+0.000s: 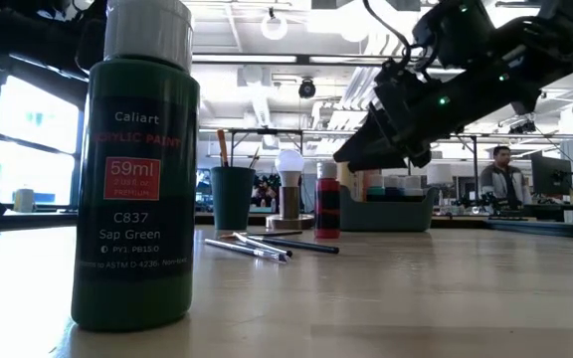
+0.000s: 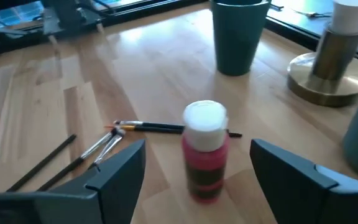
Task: Pick & Place Paint Supplies
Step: Put the small red paint bottle into the blue bin
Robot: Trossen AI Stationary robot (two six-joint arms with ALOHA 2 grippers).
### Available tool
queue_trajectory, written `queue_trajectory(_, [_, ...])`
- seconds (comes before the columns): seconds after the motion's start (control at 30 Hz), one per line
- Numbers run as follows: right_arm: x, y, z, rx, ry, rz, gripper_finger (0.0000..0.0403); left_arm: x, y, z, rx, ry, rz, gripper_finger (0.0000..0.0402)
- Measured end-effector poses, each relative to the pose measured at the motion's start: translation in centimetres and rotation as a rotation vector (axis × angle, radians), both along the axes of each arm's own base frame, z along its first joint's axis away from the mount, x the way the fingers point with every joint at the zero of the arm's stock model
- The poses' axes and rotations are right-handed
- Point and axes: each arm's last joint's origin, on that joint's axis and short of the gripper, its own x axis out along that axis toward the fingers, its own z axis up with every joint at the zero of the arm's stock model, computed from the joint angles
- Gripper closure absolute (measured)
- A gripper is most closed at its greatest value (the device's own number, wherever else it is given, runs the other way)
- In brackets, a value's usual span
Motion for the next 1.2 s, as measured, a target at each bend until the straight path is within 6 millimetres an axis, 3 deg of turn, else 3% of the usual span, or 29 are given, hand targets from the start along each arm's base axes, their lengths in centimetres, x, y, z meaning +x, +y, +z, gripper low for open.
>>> queue_trajectory(0.63, [0.2, -1.1, 0.4, 0.011, -0.045, -0.022, 0.0127, 0.0, 0.0, 0.0, 0.000, -0.001, 0.001, 0.0135])
queue_trajectory(0.93, [1.1, -1.1, -2.1, -0.001, -0.038, -0.029, 0.0127, 0.0, 0.0, 0.3, 0.004, -0.028, 0.001, 0.0135])
queue_trajectory(1.2, [1.6, -1.5, -2.5, -0.040, -0.078, -0.038, 0.0127, 0.0, 0.0, 0.2, 0.003, -0.024, 0.001, 0.0135])
